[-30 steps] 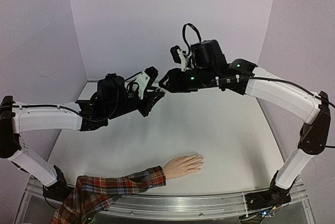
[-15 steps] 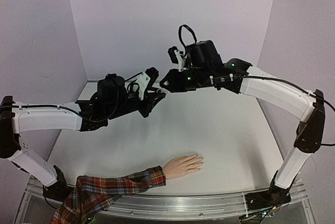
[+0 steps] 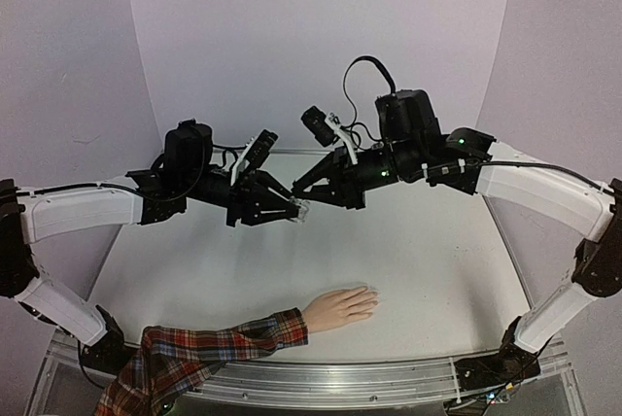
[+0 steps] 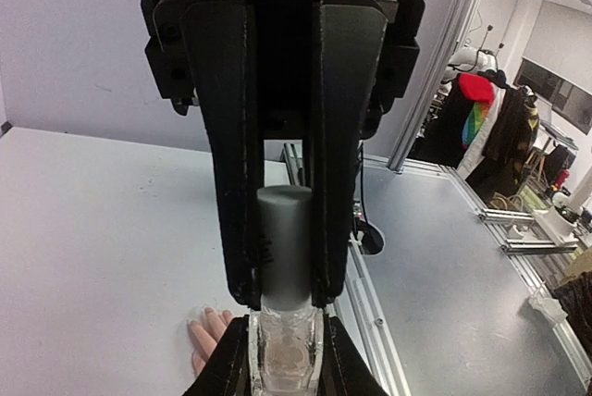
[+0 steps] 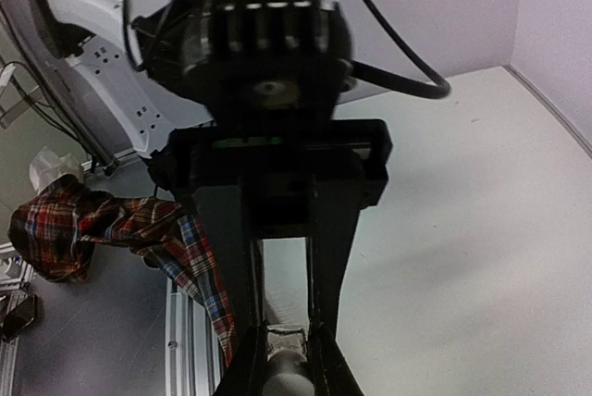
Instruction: Paint the nails
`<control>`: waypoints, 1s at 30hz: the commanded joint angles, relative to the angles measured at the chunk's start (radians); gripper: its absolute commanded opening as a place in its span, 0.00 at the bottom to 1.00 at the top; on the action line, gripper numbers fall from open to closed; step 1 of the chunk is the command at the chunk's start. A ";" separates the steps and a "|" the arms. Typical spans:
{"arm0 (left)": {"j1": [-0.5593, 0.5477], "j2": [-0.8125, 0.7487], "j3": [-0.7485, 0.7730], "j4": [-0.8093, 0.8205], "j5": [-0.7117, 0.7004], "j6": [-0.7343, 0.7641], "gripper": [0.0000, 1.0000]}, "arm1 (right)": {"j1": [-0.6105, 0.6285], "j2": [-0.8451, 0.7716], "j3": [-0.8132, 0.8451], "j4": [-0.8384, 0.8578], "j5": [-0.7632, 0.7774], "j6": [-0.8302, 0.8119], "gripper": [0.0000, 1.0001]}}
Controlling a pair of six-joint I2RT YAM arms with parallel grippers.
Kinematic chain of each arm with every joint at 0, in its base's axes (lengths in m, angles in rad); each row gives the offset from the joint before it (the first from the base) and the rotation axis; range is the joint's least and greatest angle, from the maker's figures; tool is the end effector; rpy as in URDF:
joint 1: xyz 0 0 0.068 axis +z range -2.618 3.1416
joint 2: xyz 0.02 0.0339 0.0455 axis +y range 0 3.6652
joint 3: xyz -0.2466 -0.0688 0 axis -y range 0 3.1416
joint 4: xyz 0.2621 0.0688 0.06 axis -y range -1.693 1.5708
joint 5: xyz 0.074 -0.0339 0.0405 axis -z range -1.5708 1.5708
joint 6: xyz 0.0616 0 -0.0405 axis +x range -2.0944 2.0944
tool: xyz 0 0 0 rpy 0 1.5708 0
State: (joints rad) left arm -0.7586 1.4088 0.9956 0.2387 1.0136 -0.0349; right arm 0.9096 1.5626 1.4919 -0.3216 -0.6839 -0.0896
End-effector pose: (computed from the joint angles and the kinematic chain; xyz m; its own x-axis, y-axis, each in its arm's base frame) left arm 0.2176 -0.2782 0.2881 -0.1598 0.1260 -0.9791 0.9654 -0.1869 -0.1816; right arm 0.2125 0.3366 0.3549 -0.1470 -0.3019 -0.9419 -0.9874 -0.0119 0.1579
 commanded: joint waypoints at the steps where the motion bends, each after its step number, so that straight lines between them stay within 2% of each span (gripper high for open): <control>1: 0.029 -0.009 0.090 0.029 0.041 0.020 0.00 | 0.004 -0.032 -0.054 -0.043 -0.050 -0.046 0.00; 2: 0.030 -0.015 0.086 0.027 -0.002 0.029 0.00 | 0.004 -0.037 -0.060 -0.032 -0.020 -0.033 0.02; 5: 0.028 -0.038 0.057 0.048 -0.192 0.037 0.00 | 0.004 -0.050 -0.076 0.008 0.085 0.019 0.28; 8: 0.020 -0.056 0.029 0.057 -0.447 0.072 0.00 | 0.003 -0.062 -0.101 0.065 0.223 0.086 0.47; 12: -0.028 -0.062 0.004 0.053 -0.701 0.135 0.00 | 0.012 -0.060 -0.103 0.093 0.396 0.204 0.52; 16: -0.080 -0.054 -0.015 0.070 -0.855 0.191 0.00 | 0.049 -0.053 -0.098 0.092 0.531 0.216 0.52; 21: -0.112 -0.058 -0.052 0.137 -0.927 0.197 0.00 | 0.085 -0.060 -0.120 0.108 0.649 0.155 0.50; 30: -0.119 -0.061 -0.095 0.211 -0.968 0.193 0.00 | 0.099 -0.075 -0.162 0.191 0.682 -0.011 0.48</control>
State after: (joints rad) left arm -0.8726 1.3849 0.9114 0.3464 0.0937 0.1417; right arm 1.0050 1.5219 1.3256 -0.2070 -0.0523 -0.0146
